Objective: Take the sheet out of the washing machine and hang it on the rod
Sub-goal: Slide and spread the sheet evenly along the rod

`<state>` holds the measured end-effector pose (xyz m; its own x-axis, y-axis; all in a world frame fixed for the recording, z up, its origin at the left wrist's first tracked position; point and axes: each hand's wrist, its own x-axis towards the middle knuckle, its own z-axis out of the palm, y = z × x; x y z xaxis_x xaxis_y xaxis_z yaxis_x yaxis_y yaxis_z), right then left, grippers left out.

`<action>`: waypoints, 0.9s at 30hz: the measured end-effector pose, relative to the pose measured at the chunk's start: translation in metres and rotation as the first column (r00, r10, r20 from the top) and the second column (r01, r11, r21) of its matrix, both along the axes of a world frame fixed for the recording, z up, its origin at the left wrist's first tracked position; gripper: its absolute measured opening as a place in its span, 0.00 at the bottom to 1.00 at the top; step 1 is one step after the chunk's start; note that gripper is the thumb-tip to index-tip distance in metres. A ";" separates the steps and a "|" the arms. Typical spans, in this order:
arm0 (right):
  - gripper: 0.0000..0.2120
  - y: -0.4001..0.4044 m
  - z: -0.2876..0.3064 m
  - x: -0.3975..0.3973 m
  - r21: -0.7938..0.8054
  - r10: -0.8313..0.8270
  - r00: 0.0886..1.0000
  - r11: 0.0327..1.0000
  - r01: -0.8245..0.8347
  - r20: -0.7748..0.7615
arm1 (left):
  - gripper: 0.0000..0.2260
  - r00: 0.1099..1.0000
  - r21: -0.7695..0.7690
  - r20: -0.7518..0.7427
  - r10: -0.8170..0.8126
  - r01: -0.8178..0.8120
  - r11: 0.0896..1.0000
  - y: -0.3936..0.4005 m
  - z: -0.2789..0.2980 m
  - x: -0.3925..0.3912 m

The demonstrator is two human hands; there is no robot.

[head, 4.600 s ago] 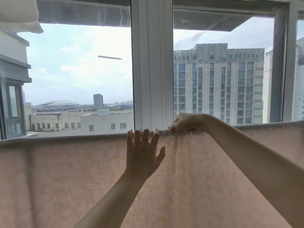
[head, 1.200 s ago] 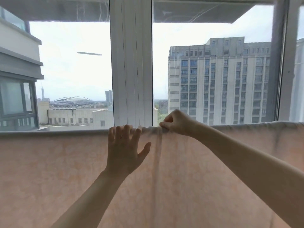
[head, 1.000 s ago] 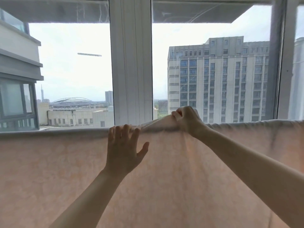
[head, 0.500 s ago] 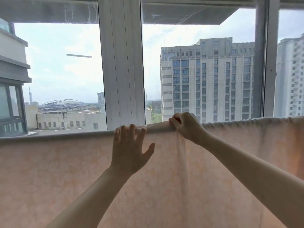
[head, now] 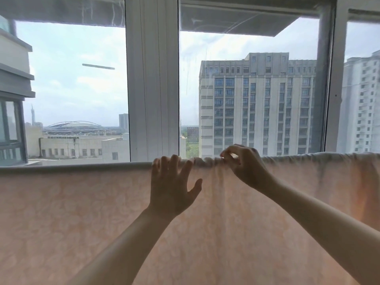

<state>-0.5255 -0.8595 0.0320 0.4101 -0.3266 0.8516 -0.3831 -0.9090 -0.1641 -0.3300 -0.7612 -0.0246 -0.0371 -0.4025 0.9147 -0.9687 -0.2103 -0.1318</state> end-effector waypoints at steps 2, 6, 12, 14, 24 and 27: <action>0.06 -0.002 -0.008 -0.008 -0.058 0.009 0.999 0.998 -0.011 -0.040 | 0.23 1.000 0.002 0.001 0.001 -0.001 1.000 0.001 0.000 0.002; 0.08 -0.004 -0.014 -0.013 -0.088 0.041 0.999 0.995 -0.043 -0.029 | 0.23 1.000 -0.010 -0.003 -0.002 0.002 1.000 -0.001 0.000 0.000; 0.02 -0.007 -0.008 -0.012 -0.083 -0.049 0.996 0.995 0.056 0.075 | 0.22 1.000 -0.016 0.005 0.002 -0.002 1.000 -0.006 -0.001 0.000; 0.01 -0.014 -0.005 -0.023 -0.052 -0.110 0.983 0.992 0.119 0.146 | 0.22 1.000 -0.021 0.019 0.001 -0.001 1.000 -0.005 -0.001 0.002; 0.01 -0.034 -0.016 -0.060 -0.066 -0.061 0.998 0.996 0.062 0.026 | 0.25 0.997 0.002 0.063 0.036 -0.037 0.999 -0.016 -0.004 -0.031; 0.01 -0.037 -0.016 -0.062 -0.108 -0.035 0.999 0.994 0.032 -0.018 | 0.25 0.996 0.006 0.087 0.016 -0.017 1.000 -0.028 -0.002 -0.054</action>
